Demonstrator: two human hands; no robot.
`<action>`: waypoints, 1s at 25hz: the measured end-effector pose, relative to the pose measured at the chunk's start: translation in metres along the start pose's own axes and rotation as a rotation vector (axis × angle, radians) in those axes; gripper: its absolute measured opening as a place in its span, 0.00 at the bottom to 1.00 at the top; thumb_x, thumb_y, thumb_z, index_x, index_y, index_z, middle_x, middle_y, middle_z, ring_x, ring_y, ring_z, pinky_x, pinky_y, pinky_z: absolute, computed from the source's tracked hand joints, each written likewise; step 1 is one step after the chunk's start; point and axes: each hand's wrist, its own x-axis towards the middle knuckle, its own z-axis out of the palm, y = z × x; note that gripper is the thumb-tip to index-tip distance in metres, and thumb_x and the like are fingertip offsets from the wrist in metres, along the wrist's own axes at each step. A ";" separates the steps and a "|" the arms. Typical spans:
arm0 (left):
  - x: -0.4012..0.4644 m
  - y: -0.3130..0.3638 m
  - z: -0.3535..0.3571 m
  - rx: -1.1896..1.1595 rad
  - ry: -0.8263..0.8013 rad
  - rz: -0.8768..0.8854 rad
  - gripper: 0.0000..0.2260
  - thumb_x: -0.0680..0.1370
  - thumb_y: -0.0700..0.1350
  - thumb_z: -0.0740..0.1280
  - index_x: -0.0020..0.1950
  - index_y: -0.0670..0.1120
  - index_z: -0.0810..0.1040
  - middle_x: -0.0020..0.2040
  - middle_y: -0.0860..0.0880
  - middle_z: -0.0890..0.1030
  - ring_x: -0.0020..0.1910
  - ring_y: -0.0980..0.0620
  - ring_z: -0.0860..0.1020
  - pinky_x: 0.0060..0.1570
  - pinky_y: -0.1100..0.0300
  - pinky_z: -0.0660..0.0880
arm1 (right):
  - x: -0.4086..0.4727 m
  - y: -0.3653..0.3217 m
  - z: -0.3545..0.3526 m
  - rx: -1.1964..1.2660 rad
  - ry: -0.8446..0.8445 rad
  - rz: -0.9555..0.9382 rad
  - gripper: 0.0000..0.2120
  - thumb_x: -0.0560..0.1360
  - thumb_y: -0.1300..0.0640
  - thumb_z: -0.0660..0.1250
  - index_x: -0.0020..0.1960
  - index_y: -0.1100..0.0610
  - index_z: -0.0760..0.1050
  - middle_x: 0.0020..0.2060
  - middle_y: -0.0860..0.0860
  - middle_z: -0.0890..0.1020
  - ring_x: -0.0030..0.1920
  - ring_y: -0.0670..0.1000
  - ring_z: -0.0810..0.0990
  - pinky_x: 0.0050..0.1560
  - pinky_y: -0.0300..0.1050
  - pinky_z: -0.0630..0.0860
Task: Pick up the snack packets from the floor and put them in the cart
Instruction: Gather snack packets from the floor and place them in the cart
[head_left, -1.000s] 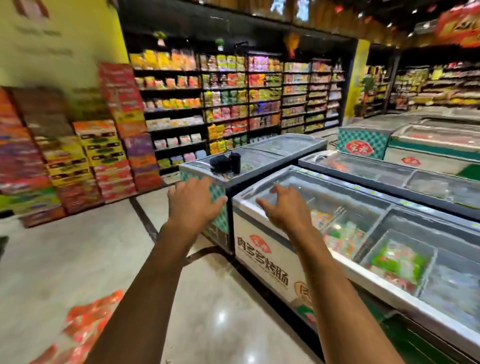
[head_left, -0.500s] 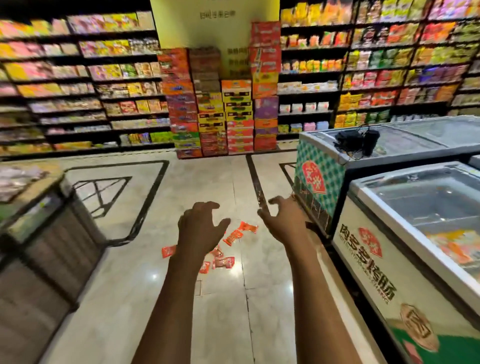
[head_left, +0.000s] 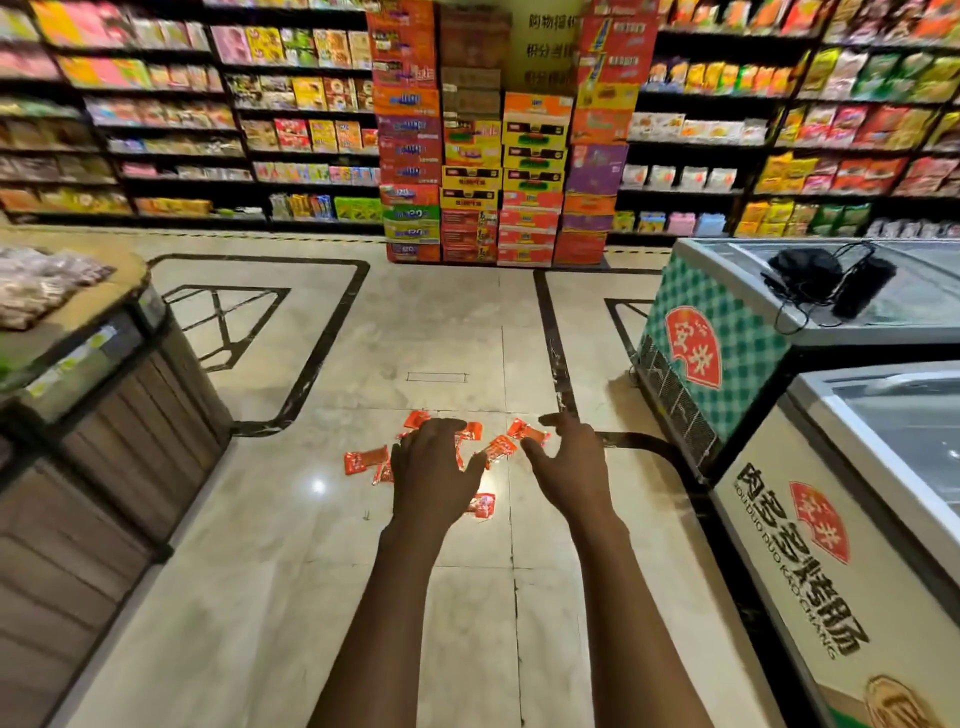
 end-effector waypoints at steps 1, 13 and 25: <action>0.015 -0.004 0.006 0.001 -0.011 -0.003 0.22 0.76 0.57 0.70 0.68 0.53 0.76 0.69 0.50 0.77 0.67 0.44 0.75 0.68 0.44 0.70 | 0.015 0.000 0.007 0.001 -0.006 0.002 0.20 0.76 0.48 0.70 0.67 0.53 0.76 0.63 0.56 0.78 0.63 0.57 0.77 0.58 0.48 0.72; 0.307 -0.016 0.138 0.155 -0.147 -0.063 0.22 0.77 0.55 0.68 0.70 0.51 0.74 0.71 0.48 0.73 0.68 0.42 0.71 0.69 0.47 0.68 | 0.333 0.073 0.083 0.005 -0.094 0.045 0.20 0.76 0.51 0.71 0.67 0.55 0.76 0.61 0.60 0.79 0.62 0.59 0.77 0.58 0.48 0.72; 0.550 -0.153 0.320 0.192 -0.454 -0.343 0.26 0.78 0.56 0.67 0.74 0.50 0.70 0.72 0.44 0.72 0.70 0.40 0.71 0.66 0.48 0.70 | 0.626 0.152 0.274 -0.200 -0.326 0.105 0.20 0.76 0.53 0.71 0.67 0.55 0.76 0.61 0.61 0.78 0.61 0.61 0.78 0.59 0.50 0.73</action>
